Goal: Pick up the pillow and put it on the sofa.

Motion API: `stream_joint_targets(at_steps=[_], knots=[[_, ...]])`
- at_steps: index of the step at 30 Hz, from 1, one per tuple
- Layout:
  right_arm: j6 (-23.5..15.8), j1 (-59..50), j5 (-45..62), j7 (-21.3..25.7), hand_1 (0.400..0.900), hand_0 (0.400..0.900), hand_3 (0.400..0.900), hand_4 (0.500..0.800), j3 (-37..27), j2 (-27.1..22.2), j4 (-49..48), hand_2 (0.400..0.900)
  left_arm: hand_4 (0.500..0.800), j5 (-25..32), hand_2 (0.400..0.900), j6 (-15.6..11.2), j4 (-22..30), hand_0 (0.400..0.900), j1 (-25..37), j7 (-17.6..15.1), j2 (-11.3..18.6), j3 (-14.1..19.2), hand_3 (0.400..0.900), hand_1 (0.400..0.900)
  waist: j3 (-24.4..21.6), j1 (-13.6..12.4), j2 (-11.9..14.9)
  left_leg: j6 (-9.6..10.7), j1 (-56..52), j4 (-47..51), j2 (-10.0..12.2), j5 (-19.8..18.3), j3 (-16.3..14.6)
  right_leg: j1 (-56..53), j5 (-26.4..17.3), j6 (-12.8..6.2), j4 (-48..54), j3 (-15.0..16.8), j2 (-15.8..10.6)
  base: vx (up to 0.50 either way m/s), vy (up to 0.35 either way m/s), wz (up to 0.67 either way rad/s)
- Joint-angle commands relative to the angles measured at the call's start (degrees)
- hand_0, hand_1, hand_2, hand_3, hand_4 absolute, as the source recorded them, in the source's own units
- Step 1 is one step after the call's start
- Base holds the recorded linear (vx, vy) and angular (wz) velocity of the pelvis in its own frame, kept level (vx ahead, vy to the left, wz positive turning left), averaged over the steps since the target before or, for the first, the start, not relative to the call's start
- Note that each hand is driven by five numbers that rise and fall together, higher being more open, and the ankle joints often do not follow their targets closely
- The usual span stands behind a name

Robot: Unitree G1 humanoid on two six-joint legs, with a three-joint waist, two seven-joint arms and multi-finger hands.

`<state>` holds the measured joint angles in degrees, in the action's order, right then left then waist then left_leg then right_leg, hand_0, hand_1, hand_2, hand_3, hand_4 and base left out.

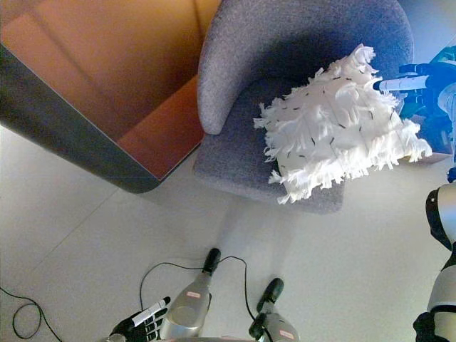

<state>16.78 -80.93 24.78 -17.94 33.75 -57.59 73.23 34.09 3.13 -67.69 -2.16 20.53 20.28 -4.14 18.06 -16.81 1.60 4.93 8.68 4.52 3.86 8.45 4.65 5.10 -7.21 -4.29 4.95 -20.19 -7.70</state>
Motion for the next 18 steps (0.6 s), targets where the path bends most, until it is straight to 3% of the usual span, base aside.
stream_joint_targets(at_steps=[1, 8, 13, 18], knots=[[-7.0, -3.2, -0.9, 1.7, 0.900, 0.900, 0.900, 0.800, 2.4, -5.8, -3.2, 0.900, 0.800, -1.0, 0.900, -0.1, -3.8, 0.900, -4.1, 0.8, 2.6, -2.8, 0.900, 0.900, -5.0, 1.6, 1.9, -0.2, -1.8, 0.5, -2.0, -5.1, -2.8, -3.4, 3.9, -2.32, 0.1, 0.1, 0.4, -0.01, -0.007, -0.05], [-10.9, 17.9, -0.3, 0.9, 0.900, 0.900, 0.900, 0.800, -11.8, -4.0, -11.9, 0.900, 0.800, -1.5, 0.900, -0.1, -4.0, 0.900, -3.8, -0.9, 1.0, -2.0, 0.900, 0.900, -8.3, 4.6, 1.7, -0.6, -5.1, 0.5, -2.1, -6.0, -4.2, -5.8, 4.1, -2.61, 0.1, 1.0, 0.2, 0.02, -0.012, -0.11], [-12.6, 39.2, -0.2, 1.1, 0.900, 0.900, 0.900, 0.800, -23.5, 2.8, -23.0, 0.900, 0.800, -1.6, 0.900, 0.2, -4.7, 0.900, -3.2, -4.0, -0.5, -0.1, 0.900, 0.900, -10.7, 8.1, 1.5, -0.9, -8.3, 0.5, -2.0, -7.1, -6.2, -7.9, 4.2, -2.50, 0.1, 2.4, 0.3, 0.00, -0.038, -0.15], [-14.6, 50.8, -1.4, 2.2, 0.900, 0.900, 0.900, 0.800, -27.7, 9.6, -27.6, 0.900, 0.800, -1.9, 0.900, -1.2, -6.1, 0.900, -2.1, -5.4, -1.2, 1.8, 0.900, 0.900, -11.7, 10.4, 1.3, -1.1, -10.8, 0.5, -1.9, -7.9, -7.7, -9.6, 4.3, -2.45, 0.1, 3.3, 0.4, -0.05, -0.054, -0.09]])
